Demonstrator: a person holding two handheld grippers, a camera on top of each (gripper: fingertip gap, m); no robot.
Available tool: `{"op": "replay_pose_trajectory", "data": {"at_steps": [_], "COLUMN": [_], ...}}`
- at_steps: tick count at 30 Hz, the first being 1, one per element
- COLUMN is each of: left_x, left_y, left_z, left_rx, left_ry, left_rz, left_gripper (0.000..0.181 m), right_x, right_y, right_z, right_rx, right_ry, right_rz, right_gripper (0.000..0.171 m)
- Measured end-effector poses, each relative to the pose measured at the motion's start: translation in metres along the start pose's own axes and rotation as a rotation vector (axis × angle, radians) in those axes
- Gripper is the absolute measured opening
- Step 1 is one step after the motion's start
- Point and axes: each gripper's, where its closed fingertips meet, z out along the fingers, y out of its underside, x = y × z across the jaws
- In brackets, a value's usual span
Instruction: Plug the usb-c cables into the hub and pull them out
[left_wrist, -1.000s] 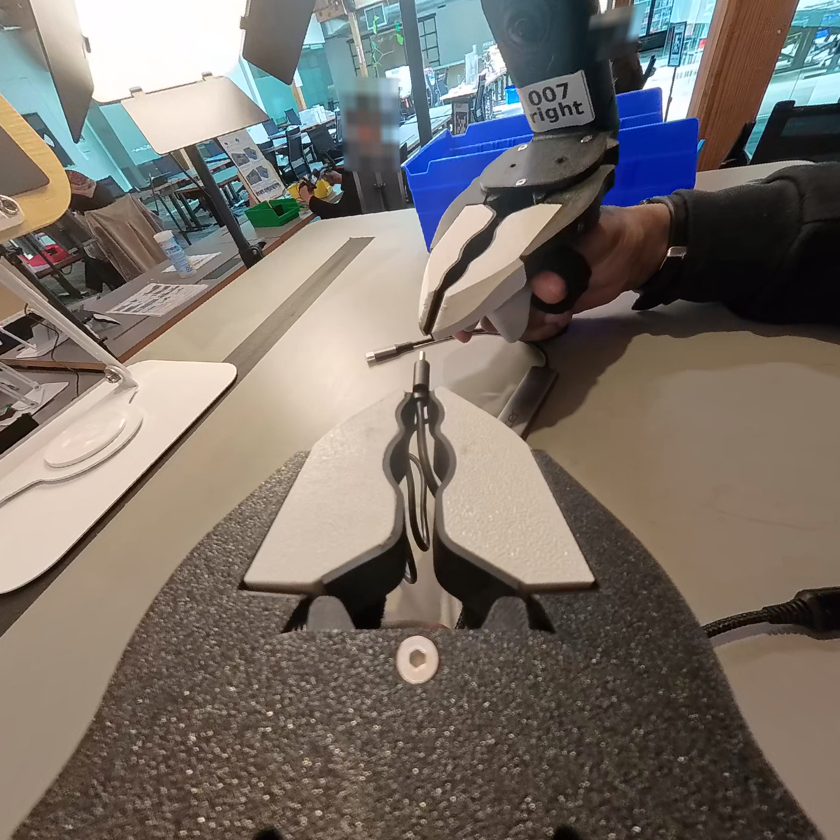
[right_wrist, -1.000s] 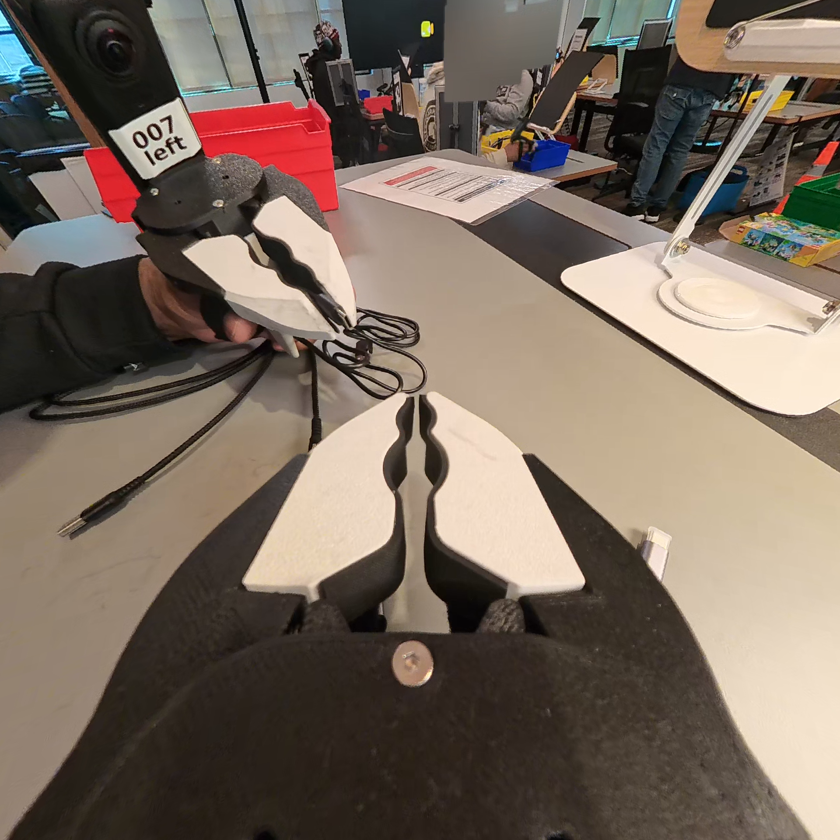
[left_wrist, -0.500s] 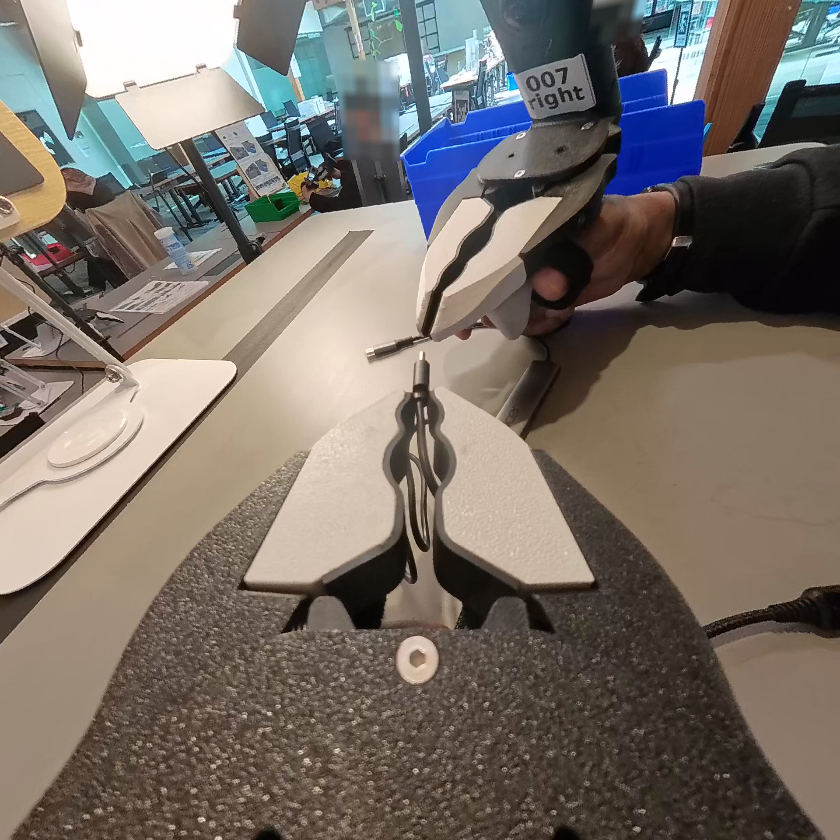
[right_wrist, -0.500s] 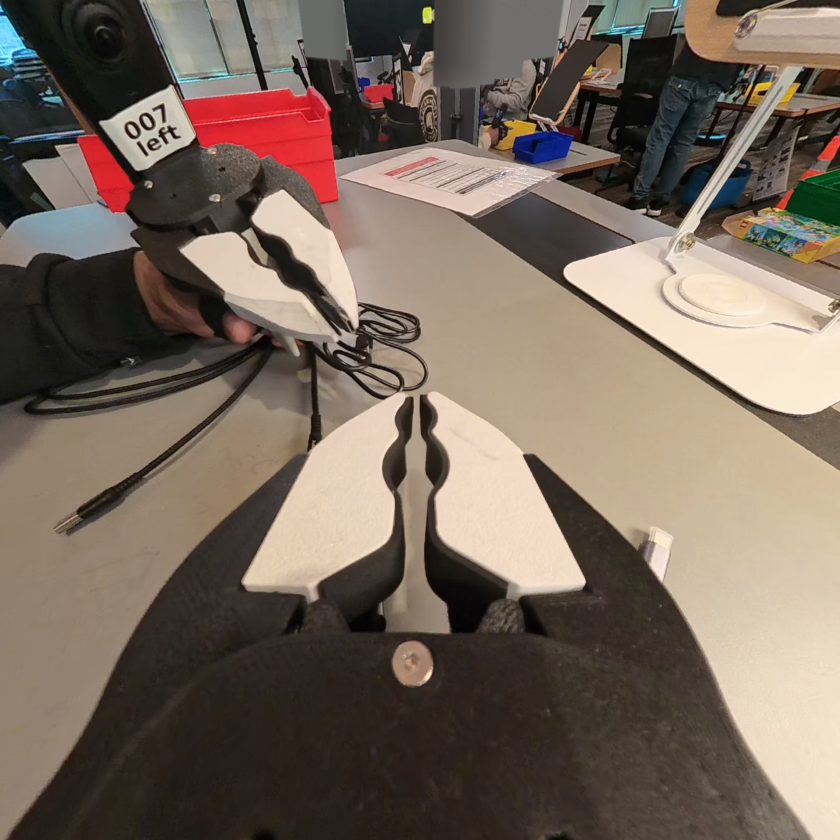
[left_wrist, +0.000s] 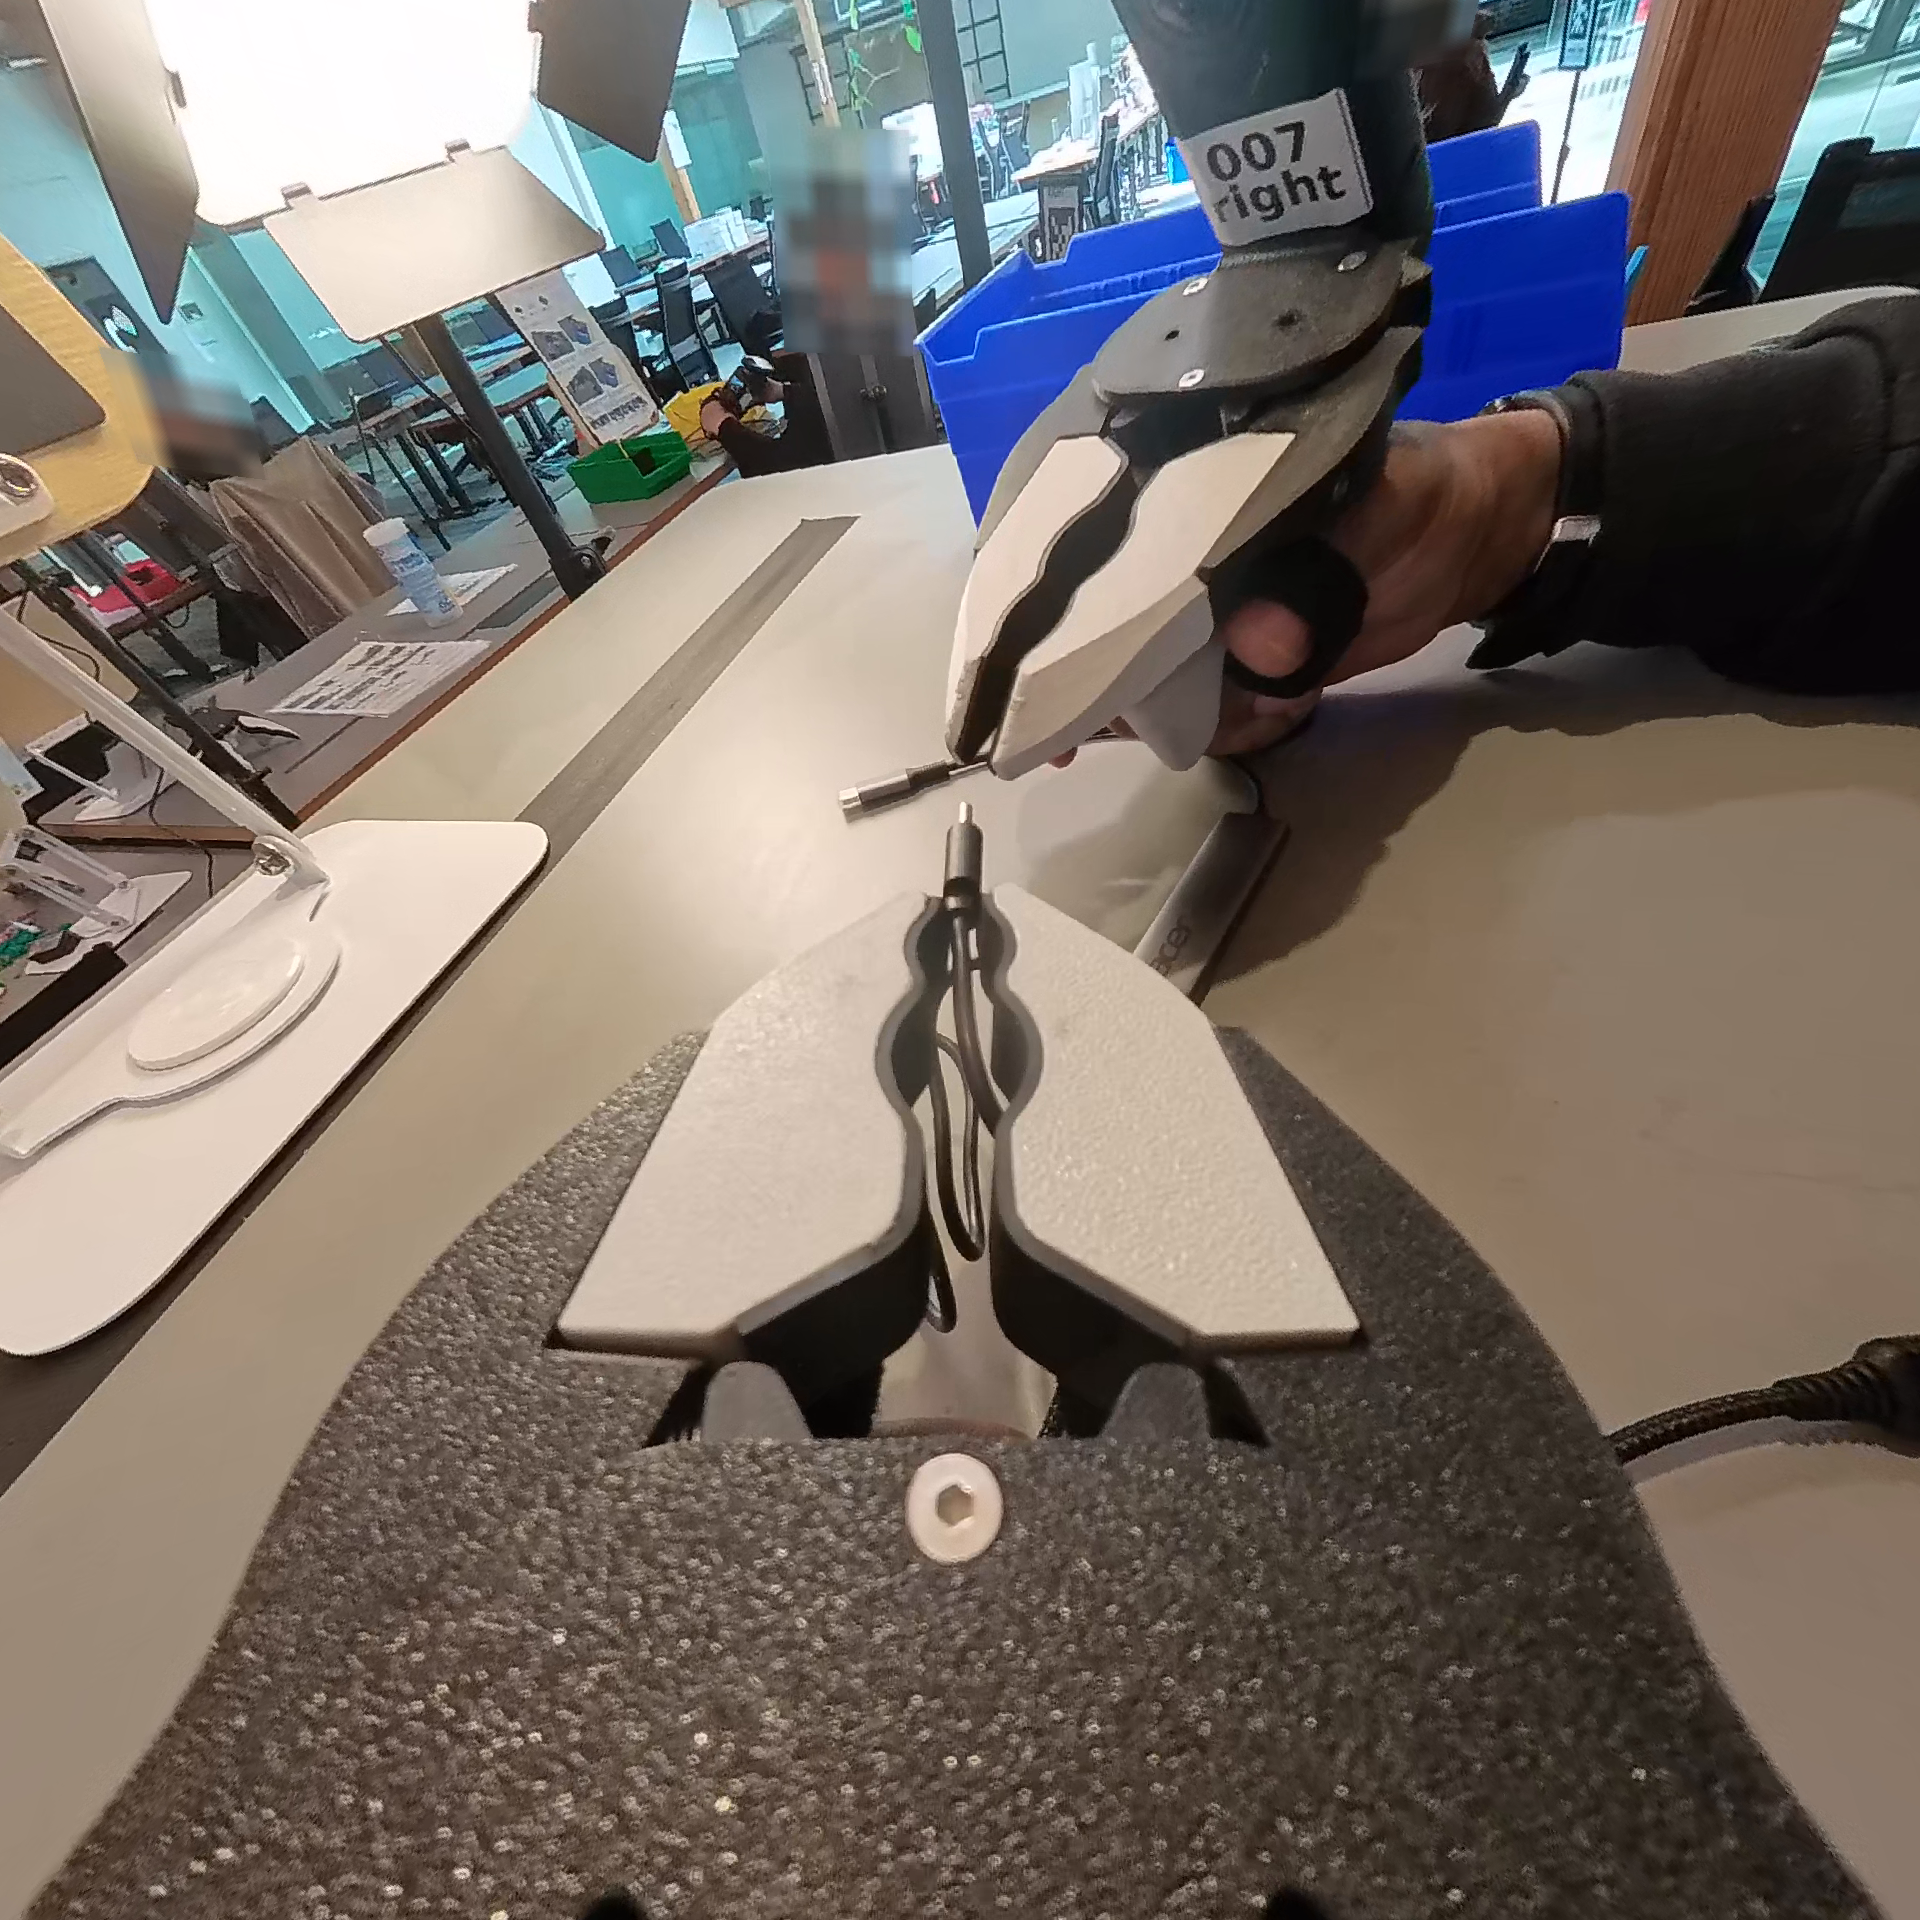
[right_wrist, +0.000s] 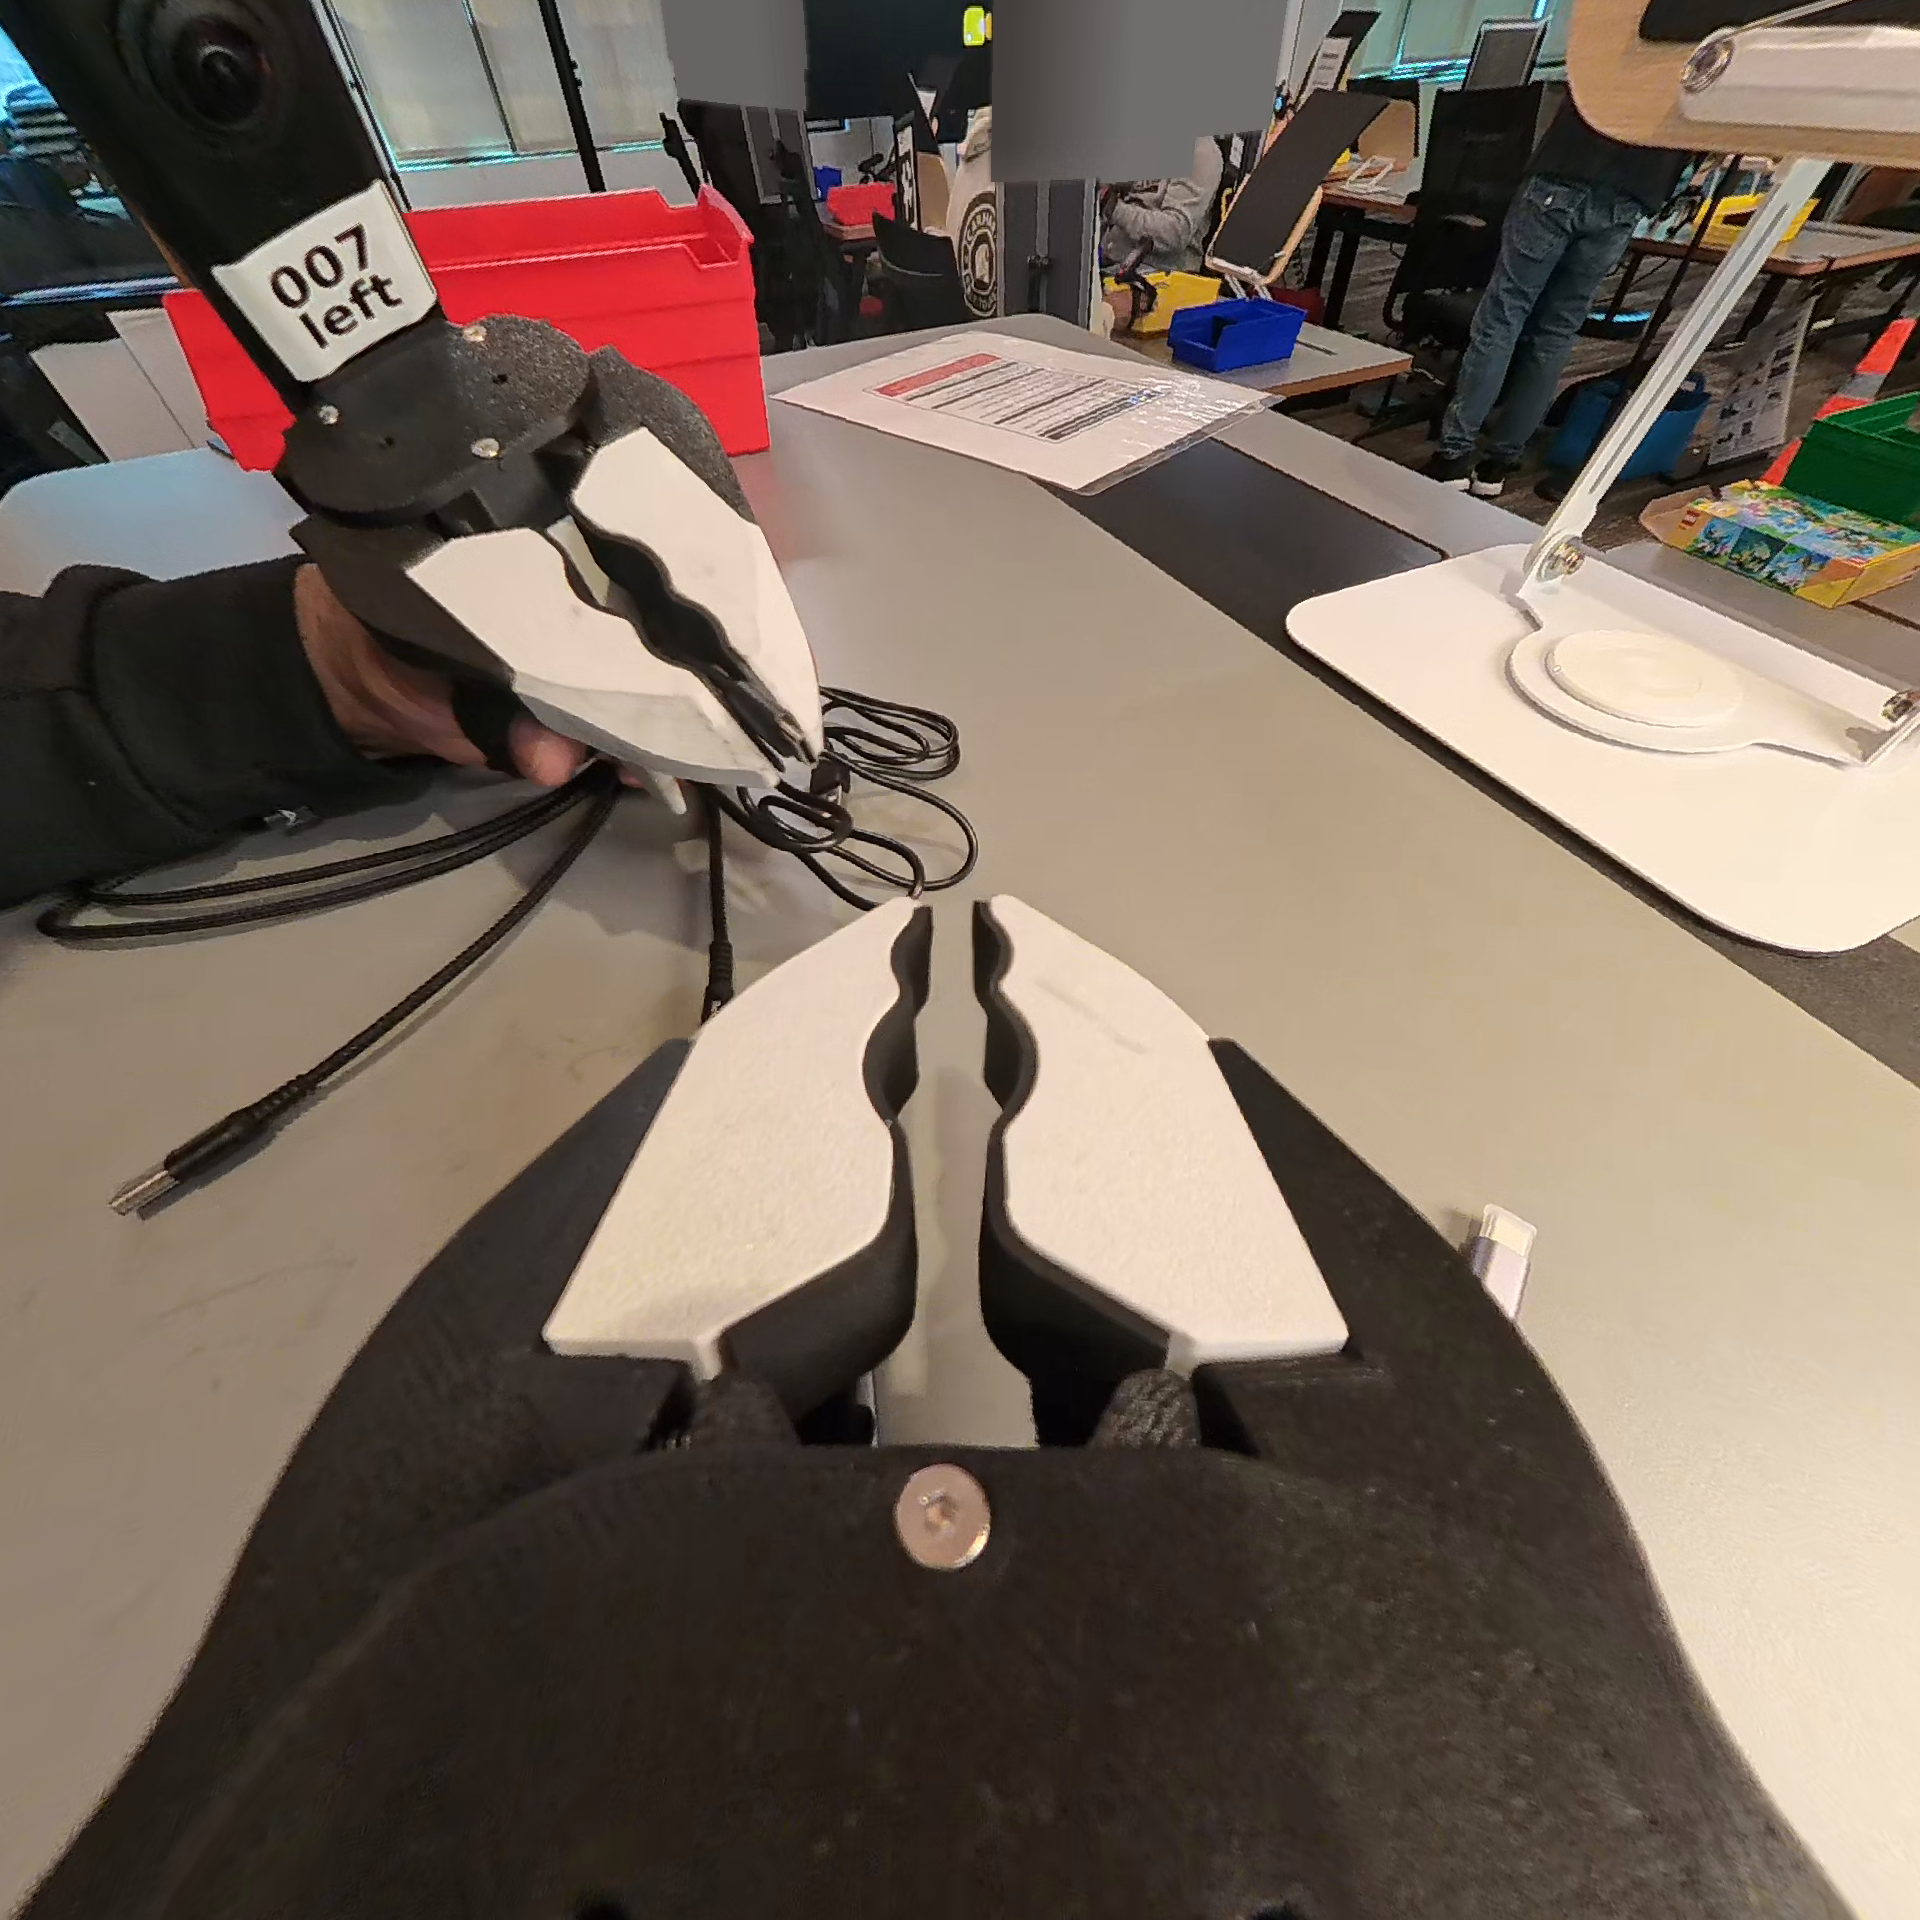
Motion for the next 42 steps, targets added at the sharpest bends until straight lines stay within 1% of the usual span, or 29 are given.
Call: {"op": "replay_pose_trajectory", "data": {"at_steps": [13, 23, 29, 31, 33, 36, 40, 42], "left_x": [0.0, 0.004, -0.004, -0.012, -0.02, -0.027, -0.032, -0.035], "left_y": [0.005, 0.019, 0.024, 0.026, 0.027, 0.032, 0.043, 0.038], "left_z": [0.005, 0.016, 0.017, 0.015, 0.013, 0.012, 0.013, 0.011], "left_rx": [-0.042, -0.142, -0.173, -0.185, -0.198, -0.231, -0.319, -0.322], "left_ry": [-0.024, -0.075, -0.161, -0.221, -0.28, -0.342, -0.396, -0.442], "left_rz": [0.04, 0.174, 0.252, 0.269, 0.29, 0.339, 0.423, 0.462], "left_gripper": [0.006, 0.006, 0.006, 0.006, 0.006, 0.006, 0.006, 0.006], "right_x": [0.001, 0.008, 0.019, 0.024, 0.028, 0.03, 0.03, 0.032], "right_y": [0.003, 0.007, 0.001, -0.005, -0.005, -0.005, -0.007, -0.011], "right_z": [0.003, 0.007, 0.002, 0.001, 0.001, 0.004, 0.009, 0.009], "right_rx": [-0.027, -0.059, 0.0, 0.055, 0.066, 0.064, 0.069, 0.096], "right_ry": [0.013, 0.019, 0.008, -0.017, -0.026, -0.029, -0.021, 0.002], "right_rz": [-0.006, 0.053, 0.171, 0.245, 0.297, 0.32, 0.325, 0.318], "right_gripper": [0.013, 0.012, 0.012, 0.012, 0.013, 0.014, 0.018, 0.019]}}
